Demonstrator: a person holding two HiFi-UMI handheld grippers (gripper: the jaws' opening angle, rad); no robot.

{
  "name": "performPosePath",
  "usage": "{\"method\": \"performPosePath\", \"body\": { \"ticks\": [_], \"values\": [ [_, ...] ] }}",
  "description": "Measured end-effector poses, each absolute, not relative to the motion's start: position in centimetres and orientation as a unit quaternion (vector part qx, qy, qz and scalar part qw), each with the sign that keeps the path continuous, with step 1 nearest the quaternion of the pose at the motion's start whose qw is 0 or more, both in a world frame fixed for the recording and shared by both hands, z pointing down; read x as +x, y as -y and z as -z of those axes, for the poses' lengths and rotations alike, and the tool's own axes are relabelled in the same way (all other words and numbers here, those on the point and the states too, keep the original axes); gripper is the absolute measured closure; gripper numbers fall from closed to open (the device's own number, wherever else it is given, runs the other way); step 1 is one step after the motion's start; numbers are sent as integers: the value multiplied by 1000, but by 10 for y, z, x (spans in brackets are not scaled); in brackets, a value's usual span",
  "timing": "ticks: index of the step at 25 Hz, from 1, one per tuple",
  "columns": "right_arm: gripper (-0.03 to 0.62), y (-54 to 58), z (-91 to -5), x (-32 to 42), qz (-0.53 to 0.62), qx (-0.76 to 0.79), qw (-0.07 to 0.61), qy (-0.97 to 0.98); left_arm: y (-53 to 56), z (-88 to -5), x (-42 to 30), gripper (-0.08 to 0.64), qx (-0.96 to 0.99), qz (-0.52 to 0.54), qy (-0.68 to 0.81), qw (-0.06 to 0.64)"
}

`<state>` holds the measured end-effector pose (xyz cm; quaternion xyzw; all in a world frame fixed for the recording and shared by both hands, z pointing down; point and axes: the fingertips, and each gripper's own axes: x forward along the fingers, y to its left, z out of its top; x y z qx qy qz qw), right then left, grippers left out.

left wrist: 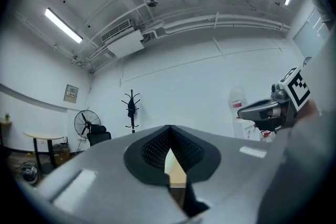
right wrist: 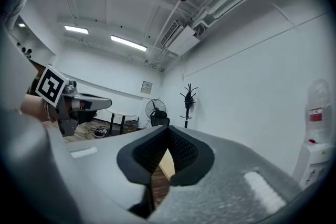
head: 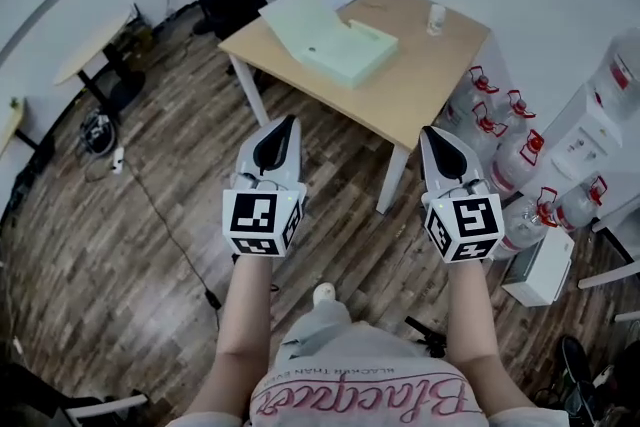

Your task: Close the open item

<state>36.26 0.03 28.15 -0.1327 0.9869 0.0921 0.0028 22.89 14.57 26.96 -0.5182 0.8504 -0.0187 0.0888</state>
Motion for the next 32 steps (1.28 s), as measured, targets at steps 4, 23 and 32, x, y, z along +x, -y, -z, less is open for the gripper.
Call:
{"method": "performPosePath", "body": {
  "ticks": [4,23,32],
  "values": [
    [591,7,-283,318,-95,-146,-5,-985,-139,-266,176,545,-523,14,-848,91],
    [591,16,-295,184,-102,-158,-14,-982,-140,-289,32,546,-517,-12,-853,76],
    [589,59,-309,106,-85,-156,-15,-984,-106,-301,-43,545,-513,-1,-856,67]
  ]
}}
